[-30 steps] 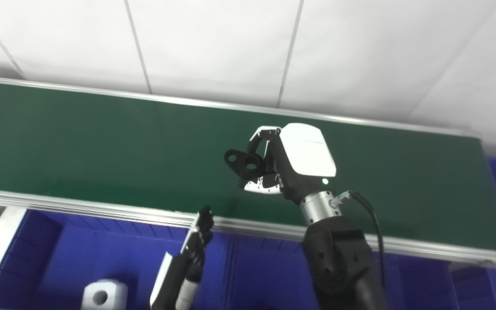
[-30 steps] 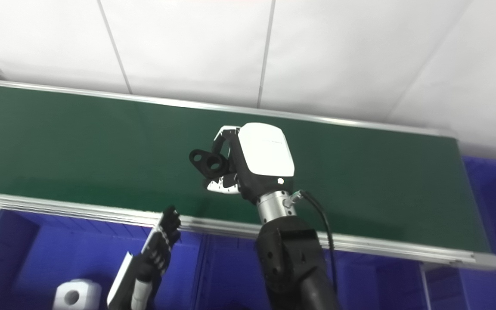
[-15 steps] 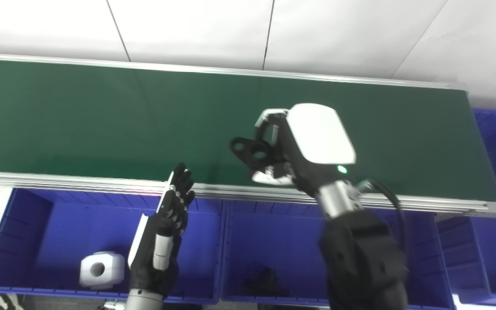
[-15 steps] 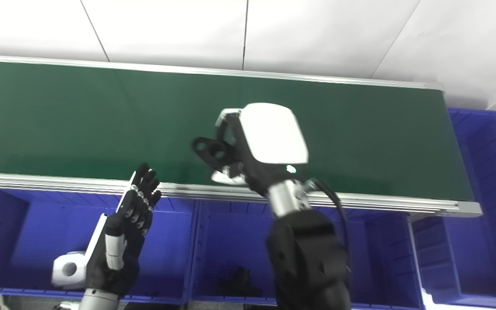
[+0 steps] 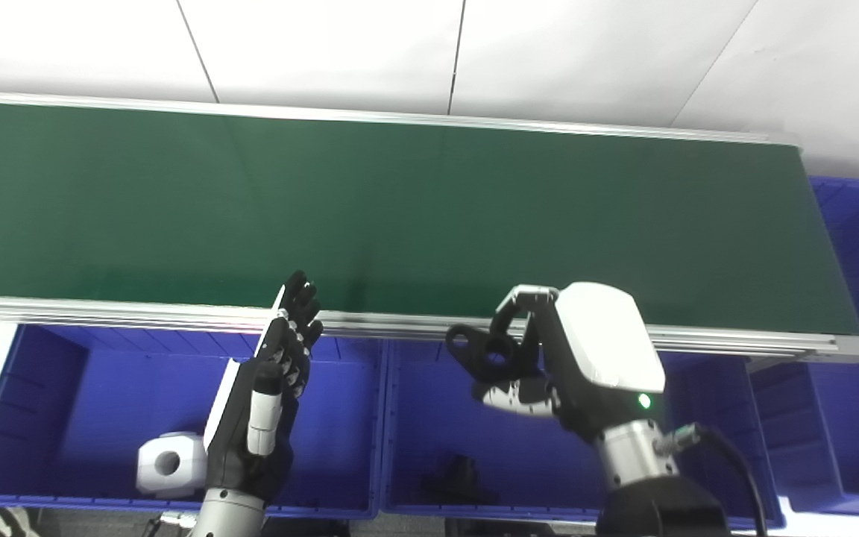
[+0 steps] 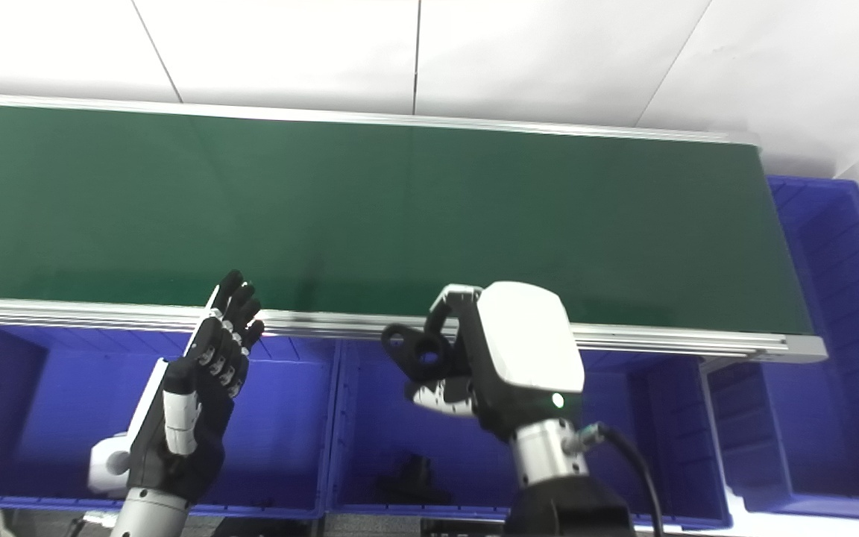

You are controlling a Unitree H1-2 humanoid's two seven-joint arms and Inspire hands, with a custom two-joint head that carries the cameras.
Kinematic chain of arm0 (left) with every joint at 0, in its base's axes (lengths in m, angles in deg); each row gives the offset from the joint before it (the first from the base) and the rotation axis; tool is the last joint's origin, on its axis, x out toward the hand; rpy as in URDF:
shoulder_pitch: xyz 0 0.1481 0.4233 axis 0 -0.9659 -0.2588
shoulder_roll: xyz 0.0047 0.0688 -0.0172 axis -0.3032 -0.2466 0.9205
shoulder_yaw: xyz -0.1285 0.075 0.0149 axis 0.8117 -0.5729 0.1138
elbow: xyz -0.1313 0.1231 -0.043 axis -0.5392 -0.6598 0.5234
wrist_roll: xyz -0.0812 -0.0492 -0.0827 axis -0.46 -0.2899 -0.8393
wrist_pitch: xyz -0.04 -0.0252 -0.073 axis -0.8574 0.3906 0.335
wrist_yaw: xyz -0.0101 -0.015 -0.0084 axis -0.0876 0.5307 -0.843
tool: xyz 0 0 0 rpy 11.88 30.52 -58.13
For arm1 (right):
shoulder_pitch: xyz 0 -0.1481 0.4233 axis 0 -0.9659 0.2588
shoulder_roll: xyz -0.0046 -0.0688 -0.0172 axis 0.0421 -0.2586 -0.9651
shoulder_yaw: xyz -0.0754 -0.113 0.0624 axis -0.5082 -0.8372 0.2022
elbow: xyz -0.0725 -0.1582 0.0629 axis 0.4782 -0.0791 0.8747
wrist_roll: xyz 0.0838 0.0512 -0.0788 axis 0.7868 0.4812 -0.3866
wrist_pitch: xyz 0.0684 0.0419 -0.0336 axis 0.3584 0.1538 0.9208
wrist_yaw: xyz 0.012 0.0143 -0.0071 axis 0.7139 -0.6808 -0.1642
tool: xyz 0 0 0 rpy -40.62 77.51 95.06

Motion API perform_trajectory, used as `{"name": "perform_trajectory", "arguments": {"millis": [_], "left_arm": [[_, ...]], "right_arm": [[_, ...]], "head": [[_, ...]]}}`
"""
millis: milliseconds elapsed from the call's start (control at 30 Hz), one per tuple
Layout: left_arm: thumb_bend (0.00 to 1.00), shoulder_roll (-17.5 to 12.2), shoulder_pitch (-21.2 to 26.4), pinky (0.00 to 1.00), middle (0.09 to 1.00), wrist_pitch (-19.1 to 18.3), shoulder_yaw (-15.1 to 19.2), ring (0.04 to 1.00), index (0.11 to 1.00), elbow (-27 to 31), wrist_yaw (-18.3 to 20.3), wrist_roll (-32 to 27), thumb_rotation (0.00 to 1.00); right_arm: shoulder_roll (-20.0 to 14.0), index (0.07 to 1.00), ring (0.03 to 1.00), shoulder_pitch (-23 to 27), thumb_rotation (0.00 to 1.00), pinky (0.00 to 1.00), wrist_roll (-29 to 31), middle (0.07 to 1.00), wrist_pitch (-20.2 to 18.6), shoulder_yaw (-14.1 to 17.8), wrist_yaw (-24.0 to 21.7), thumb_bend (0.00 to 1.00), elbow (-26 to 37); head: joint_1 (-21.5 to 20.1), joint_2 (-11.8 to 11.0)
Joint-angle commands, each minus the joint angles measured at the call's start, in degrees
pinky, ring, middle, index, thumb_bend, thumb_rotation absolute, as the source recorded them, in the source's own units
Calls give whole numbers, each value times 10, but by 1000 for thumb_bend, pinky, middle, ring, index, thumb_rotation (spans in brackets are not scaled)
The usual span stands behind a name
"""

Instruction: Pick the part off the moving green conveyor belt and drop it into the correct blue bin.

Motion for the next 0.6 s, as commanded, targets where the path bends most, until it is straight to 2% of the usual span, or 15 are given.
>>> {"name": "perform_trajectory", "arguments": {"millis": [0, 133, 233, 400, 567], "left_arm": [[916, -3, -2, 1000, 1000, -2, -2, 1000, 1000, 24, 9, 3, 957], [919, -3, -3, 1000, 1000, -5, -1, 1000, 1000, 26, 8, 4, 960], [909, -2, -4, 1000, 1000, -3, -1, 1000, 1000, 27, 9, 6, 963], [903, -3, -4, 1000, 1000, 2, 0, 1000, 1000, 24, 12, 4, 967], [911, -1, -4, 1000, 1000, 1, 2, 1000, 1000, 22, 11, 1, 962]], "right_arm": [[8, 487, 182, -16, 133, 116, 2, 280, 21, -3, 21, 506, -18], [2, 486, 185, -15, 134, 120, 0, 275, 16, 9, 25, 505, -70], [-5, 488, 186, -6, 132, 124, 17, 272, 11, 21, 45, 506, -119], [-11, 489, 206, 8, 135, 143, 24, 294, 7, 28, 63, 504, -156], [-19, 492, 240, 22, 159, 165, -16, 358, 2, 24, 109, 511, -199]], "head": [[1, 3], [-1, 3], [-7, 4], [-7, 4], [-4, 1]]}}
